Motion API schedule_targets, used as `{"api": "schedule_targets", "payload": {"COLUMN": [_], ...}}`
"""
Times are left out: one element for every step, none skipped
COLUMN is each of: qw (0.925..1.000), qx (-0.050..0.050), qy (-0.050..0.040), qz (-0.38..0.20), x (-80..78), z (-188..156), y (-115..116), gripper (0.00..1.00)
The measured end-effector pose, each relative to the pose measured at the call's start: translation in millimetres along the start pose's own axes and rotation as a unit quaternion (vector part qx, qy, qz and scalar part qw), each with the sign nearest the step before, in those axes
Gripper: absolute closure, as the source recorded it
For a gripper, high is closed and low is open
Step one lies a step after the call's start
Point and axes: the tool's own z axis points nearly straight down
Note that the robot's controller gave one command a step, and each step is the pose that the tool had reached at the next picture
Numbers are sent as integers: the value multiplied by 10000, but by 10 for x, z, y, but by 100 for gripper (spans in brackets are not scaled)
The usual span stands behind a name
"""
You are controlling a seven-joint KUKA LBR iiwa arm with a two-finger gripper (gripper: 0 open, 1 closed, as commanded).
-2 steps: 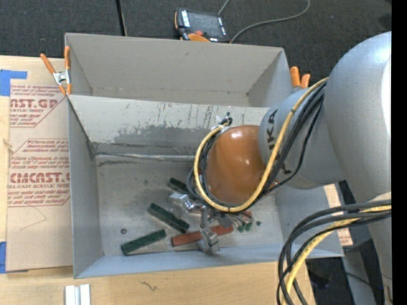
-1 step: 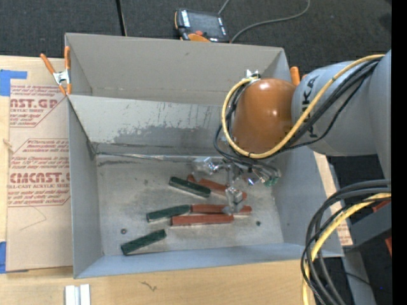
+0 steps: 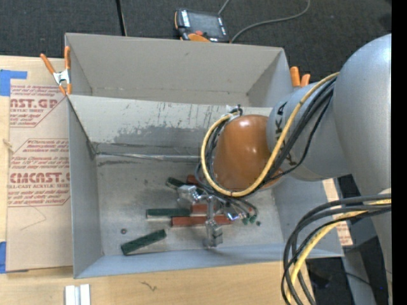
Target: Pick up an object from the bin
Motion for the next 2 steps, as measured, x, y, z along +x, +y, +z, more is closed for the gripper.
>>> {"api": "schedule_targets", "payload": {"qw": [10000, 10000], "qx": [14, 40], "qy": [-10, -71], "qz": [6, -50], "x": [-7, -259], "z": [-15, -1486], "y": [-21, -102], "gripper": [100, 100]}}
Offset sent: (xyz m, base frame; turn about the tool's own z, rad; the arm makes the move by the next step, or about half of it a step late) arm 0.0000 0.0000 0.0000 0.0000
